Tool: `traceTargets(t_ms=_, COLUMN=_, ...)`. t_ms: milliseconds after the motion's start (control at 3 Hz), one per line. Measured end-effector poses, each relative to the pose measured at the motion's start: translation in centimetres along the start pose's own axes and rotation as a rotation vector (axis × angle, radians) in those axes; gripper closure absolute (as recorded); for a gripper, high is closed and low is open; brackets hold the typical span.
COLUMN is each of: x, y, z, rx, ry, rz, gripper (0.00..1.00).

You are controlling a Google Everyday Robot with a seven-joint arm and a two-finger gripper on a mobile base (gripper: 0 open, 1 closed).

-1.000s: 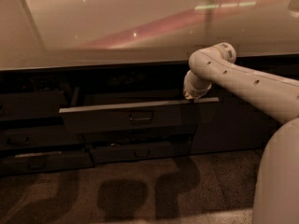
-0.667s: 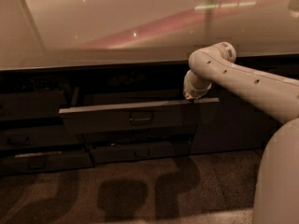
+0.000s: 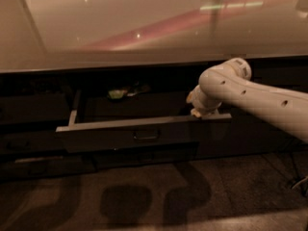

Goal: Open top drawer

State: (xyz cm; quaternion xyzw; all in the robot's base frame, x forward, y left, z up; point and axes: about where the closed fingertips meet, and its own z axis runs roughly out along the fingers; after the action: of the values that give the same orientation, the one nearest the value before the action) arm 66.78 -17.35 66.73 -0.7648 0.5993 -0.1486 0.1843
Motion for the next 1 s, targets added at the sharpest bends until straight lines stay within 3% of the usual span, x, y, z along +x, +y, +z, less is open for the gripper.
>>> traceTargets(t_ms=333, x=0.0, y=0.0, z=-0.1, rx=0.000, ry=0.000, rz=0.000, gripper=0.00)
traceTargets(t_ms=667, x=-0.5, y=3.2, z=-0.6, rx=-0.011, ry=0.000, rz=-0.006, gripper=0.00)
traceTargets(t_ms=1000, x=-0.1, y=7.9, z=-3.8, rx=0.024, ry=0.054, rz=0.020, gripper=0.00)
